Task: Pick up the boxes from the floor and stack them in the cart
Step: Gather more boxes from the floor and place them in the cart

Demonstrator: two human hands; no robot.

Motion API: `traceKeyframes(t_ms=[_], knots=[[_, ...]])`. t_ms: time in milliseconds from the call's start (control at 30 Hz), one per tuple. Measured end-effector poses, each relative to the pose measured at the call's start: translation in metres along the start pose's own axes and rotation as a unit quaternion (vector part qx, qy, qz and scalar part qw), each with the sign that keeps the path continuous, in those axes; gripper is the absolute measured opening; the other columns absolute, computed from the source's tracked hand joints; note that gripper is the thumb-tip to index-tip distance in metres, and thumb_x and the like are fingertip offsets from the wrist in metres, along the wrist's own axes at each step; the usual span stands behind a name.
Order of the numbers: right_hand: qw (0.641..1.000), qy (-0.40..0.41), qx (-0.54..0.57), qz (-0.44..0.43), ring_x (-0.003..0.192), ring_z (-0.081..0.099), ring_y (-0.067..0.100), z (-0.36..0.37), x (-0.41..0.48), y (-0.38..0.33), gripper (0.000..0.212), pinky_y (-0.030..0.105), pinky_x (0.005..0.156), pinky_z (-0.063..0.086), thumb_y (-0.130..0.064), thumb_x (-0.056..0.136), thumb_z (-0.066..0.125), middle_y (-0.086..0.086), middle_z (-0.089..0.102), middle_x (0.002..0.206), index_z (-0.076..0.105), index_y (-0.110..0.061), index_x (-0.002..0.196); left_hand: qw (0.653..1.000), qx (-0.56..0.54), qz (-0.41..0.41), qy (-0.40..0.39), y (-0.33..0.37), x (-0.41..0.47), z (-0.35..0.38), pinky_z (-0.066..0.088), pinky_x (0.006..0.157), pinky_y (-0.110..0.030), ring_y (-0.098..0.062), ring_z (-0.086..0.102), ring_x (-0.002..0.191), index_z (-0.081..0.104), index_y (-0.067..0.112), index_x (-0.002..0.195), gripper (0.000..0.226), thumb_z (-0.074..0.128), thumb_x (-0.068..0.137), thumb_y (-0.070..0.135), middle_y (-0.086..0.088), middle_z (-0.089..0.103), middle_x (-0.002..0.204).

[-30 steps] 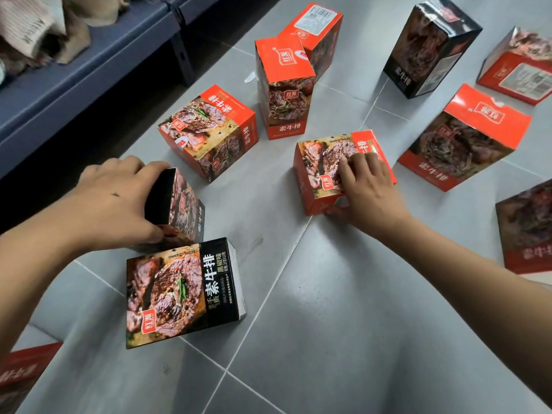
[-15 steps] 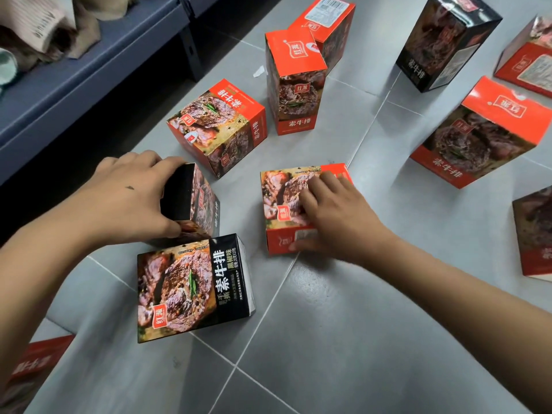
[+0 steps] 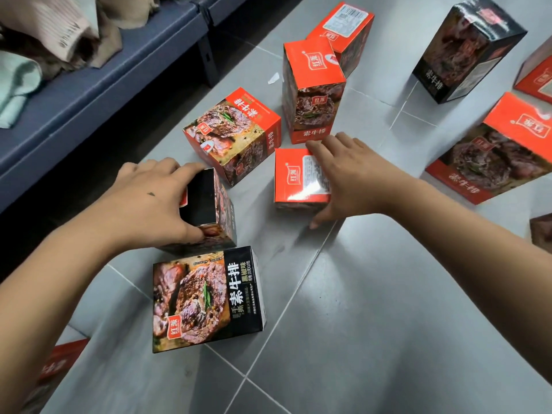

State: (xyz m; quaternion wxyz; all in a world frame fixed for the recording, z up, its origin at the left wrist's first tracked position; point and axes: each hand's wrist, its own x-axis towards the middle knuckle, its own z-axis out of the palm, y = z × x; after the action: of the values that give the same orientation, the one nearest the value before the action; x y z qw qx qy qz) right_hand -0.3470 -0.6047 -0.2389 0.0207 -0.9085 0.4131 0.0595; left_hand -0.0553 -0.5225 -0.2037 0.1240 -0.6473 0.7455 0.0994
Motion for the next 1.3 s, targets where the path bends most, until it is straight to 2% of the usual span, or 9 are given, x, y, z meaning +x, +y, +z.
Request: traceKeyframes(t_ms=[133, 267, 433, 533, 800, 933, 1033, 1167, 1300], knots=[[0.999, 0.027, 0.020, 0.015, 0.106, 0.047, 0.031, 0.006, 0.001, -0.004, 0.097, 0.040, 0.091, 0.040, -0.074, 0.063, 0.059, 0.015, 0.052, 0.118, 0.042, -0.006, 0.129, 1.000, -0.008, -0.018, 0.002, 0.004, 0.001, -0.004, 0.033, 0.090, -0.039, -0.024, 0.049, 0.107, 0.034, 0.035, 0.138, 0.101, 0.046, 0.045, 0.072, 0.001, 0.053, 0.106], [0.997, -0.020, 0.058, 0.055, 0.091, 0.048, 0.032, -0.006, -0.011, -0.010, 0.091, 0.040, 0.083, 0.044, -0.080, 0.059, 0.048, 0.016, 0.054, 0.100, 0.051, -0.004, 0.108, 0.999, -0.001, -0.038, -0.009, 0.009, -0.004, -0.017, 0.037, 0.086, -0.037, -0.026, 0.052, 0.107, 0.035, 0.032, 0.140, 0.095, 0.067, 0.056, 0.064, -0.003, 0.056, 0.109], [0.984, -0.097, 0.086, 0.124, 0.094, 0.045, 0.029, -0.050, -0.045, -0.025, 0.094, 0.037, 0.087, 0.040, -0.082, 0.054, 0.037, 0.014, 0.053, 0.102, 0.050, -0.005, 0.107, 0.998, -0.027, -0.055, -0.027, 0.015, -0.032, -0.064, 0.039, 0.084, -0.037, -0.028, 0.054, 0.104, 0.034, 0.029, 0.142, 0.098, 0.062, 0.057, 0.068, -0.006, 0.057, 0.107], [0.969, -0.149, 0.099, 0.170, 0.104, 0.043, 0.030, -0.096, -0.071, -0.035, 0.089, 0.037, 0.090, 0.038, -0.075, 0.061, 0.057, 0.014, 0.051, 0.111, 0.047, -0.004, 0.114, 0.999, -0.012, -0.048, -0.022, 0.023, -0.056, -0.119, 0.038, 0.081, -0.037, -0.030, 0.055, 0.101, 0.039, 0.026, 0.139, 0.097, 0.067, 0.057, 0.070, -0.008, 0.058, 0.104], [0.948, -0.222, 0.113, 0.200, 0.112, 0.044, 0.031, -0.264, -0.145, -0.061, 0.098, 0.037, 0.094, 0.041, -0.077, 0.058, 0.064, 0.014, 0.051, 0.118, 0.045, -0.002, 0.119, 0.997, -0.039, -0.049, -0.049, 0.044, -0.158, -0.288, 0.043, 0.082, -0.038, -0.031, 0.058, 0.098, 0.044, 0.021, 0.130, 0.088, 0.062, 0.057, 0.068, -0.007, 0.059, 0.101], [0.946, -0.245, 0.102, 0.185, 0.113, 0.044, 0.034, -0.353, -0.179, -0.072, 0.112, 0.038, 0.098, 0.036, -0.084, 0.050, 0.042, 0.019, 0.052, 0.120, 0.045, 0.002, 0.123, 0.993, -0.069, -0.069, -0.059, 0.061, -0.222, -0.378, 0.039, 0.081, -0.035, -0.031, 0.058, 0.102, 0.043, 0.021, 0.130, 0.095, 0.044, 0.052, 0.073, -0.007, 0.060, 0.105], [0.953, -0.224, 0.098, 0.180, 0.112, 0.042, 0.033, -0.410, -0.208, -0.081, 0.096, 0.037, 0.097, 0.034, -0.074, 0.064, 0.059, 0.017, 0.050, 0.119, 0.044, 0.001, 0.123, 0.991, -0.086, -0.092, -0.046, 0.071, -0.275, -0.435, 0.041, 0.083, -0.036, -0.030, 0.059, 0.100, 0.045, 0.021, 0.127, 0.085, 0.061, 0.059, 0.068, -0.006, 0.060, 0.104], [0.957, -0.205, 0.088, 0.184, 0.106, 0.043, 0.034, -0.476, -0.246, -0.097, 0.098, 0.037, 0.094, 0.031, -0.079, 0.057, 0.045, 0.016, 0.053, 0.113, 0.047, 0.000, 0.115, 0.981, -0.120, -0.147, -0.033, 0.084, -0.355, -0.501, 0.041, 0.091, -0.037, -0.029, 0.056, 0.109, 0.040, 0.021, 0.135, 0.094, 0.071, 0.057, 0.065, -0.005, 0.059, 0.116], [0.965, -0.208, 0.080, 0.136, 0.112, 0.043, 0.031, -0.532, -0.267, -0.118, 0.096, 0.036, 0.100, 0.029, -0.077, 0.062, 0.055, 0.013, 0.051, 0.119, 0.045, -0.003, 0.121, 0.965, -0.164, -0.202, -0.029, 0.098, -0.433, -0.559, 0.036, 0.096, -0.036, -0.028, 0.051, 0.118, 0.030, 0.021, 0.144, 0.103, 0.072, 0.061, 0.065, -0.004, 0.055, 0.123]])
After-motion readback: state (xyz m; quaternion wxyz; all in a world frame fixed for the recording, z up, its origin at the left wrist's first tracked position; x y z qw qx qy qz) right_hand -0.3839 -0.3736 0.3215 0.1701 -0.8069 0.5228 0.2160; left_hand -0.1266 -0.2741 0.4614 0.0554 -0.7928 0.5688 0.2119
